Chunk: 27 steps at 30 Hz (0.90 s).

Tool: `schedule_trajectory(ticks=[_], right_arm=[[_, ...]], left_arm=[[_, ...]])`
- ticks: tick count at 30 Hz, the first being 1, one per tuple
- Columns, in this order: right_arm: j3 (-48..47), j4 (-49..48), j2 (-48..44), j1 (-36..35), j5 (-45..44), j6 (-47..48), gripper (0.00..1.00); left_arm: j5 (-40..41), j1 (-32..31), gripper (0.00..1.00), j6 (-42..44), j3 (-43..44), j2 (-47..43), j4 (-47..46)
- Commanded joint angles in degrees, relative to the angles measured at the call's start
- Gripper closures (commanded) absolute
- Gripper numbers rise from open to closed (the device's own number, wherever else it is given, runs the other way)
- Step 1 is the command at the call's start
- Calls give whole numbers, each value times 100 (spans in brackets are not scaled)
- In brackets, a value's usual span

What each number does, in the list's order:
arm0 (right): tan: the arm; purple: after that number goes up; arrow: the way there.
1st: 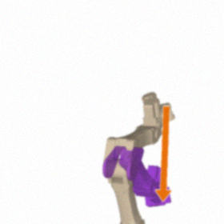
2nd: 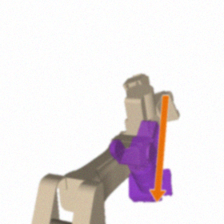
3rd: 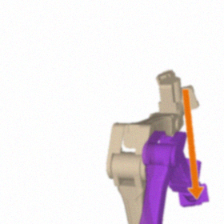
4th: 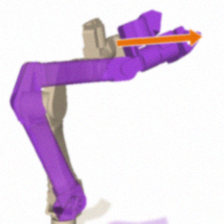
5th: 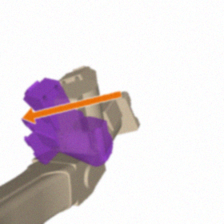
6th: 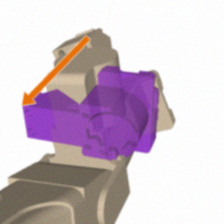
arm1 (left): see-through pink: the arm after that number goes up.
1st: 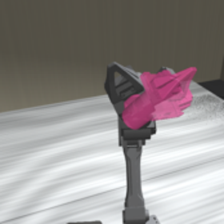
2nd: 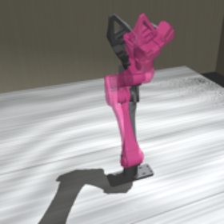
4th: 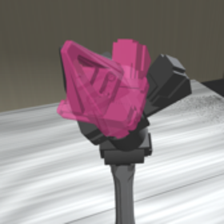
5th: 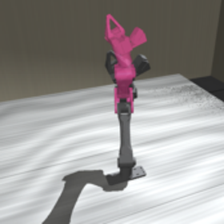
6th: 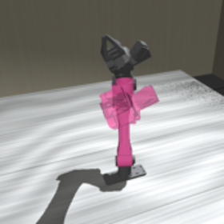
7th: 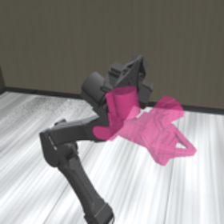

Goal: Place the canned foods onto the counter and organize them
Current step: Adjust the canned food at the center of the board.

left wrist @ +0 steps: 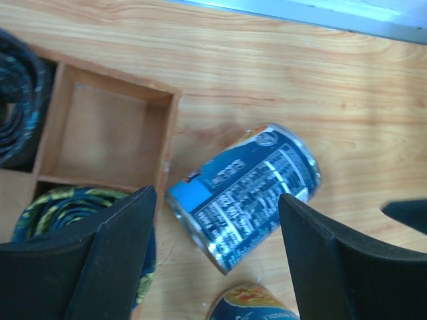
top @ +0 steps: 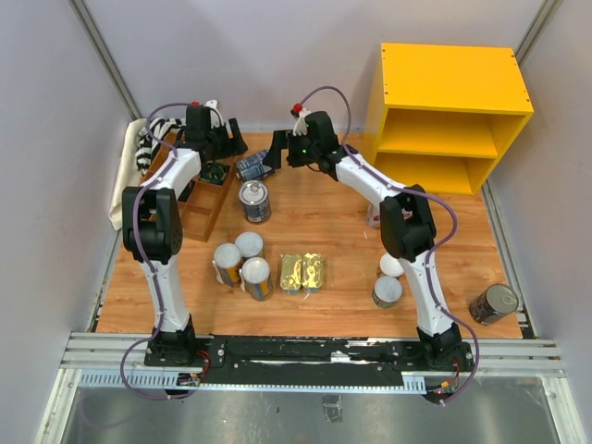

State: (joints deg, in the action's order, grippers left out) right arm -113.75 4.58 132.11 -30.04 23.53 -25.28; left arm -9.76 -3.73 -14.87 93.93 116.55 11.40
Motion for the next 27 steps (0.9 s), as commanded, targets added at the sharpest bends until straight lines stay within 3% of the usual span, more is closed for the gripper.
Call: schedule_trajectory(ticks=[1, 7, 13, 18, 20, 27], right_arm=[[-568, -958, 752, 39, -62, -140, 0], [-1334, -853, 1451, 34, -49, -273, 8], [-915, -1149, 1357, 35, 0, -409, 23], [7, -1327, 736, 39, -22, -225, 32], [588, -1383, 336, 38, -184, 39, 32], [2350, -1556, -1049, 35, -866, 1143, 19]], left_arm=[[-613, -84, 21, 121, 392, 244, -287], [-476, -198, 24, 414, 1398, 1108, 218], [-137, -587, 33, 742, 1586, 1493, 420], [-415, -826, 47, 754, 1688, 1771, 564], [-447, -960, 48, 786, 1661, 1803, 580], [-949, -1165, 49, 648, 1632, 1985, 474]])
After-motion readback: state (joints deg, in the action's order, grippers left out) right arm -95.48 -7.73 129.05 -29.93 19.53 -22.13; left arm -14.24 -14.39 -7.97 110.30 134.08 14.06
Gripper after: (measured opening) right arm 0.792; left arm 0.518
